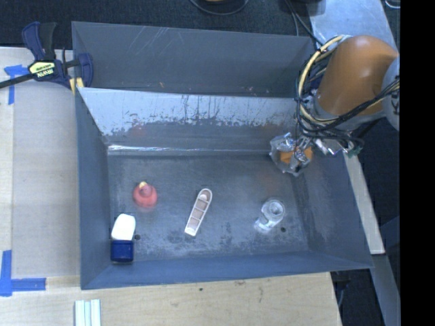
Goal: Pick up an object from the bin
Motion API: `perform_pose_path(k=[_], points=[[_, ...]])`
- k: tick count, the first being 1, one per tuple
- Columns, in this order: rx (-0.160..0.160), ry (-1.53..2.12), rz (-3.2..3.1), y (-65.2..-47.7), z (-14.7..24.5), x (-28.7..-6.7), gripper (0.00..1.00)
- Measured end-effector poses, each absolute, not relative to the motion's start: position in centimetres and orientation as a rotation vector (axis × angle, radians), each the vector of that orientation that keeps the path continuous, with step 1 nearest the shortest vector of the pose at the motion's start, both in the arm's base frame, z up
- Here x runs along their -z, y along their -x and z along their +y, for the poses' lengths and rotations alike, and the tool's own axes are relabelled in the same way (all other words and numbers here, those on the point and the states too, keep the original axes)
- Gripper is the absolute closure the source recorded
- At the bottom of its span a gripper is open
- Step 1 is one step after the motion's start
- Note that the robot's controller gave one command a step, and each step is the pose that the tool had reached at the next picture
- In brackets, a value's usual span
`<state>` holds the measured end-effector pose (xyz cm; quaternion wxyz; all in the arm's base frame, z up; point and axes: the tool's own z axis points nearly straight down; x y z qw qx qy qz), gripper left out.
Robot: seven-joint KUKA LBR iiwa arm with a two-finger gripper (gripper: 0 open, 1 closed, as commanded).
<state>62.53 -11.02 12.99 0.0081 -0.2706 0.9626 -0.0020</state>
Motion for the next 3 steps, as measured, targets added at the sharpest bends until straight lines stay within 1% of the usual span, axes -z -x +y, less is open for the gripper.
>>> perform_pose_path(k=[1,2,3], points=[[0.014,0.849,2.996,-62.9,-13.2,-14.8,1.00],[0.005,0.841,3.007,-62.8,-11.8,-13.8,1.00],[0.020,0.855,2.986,-62.9,-14.5,-18.3,1.00]])
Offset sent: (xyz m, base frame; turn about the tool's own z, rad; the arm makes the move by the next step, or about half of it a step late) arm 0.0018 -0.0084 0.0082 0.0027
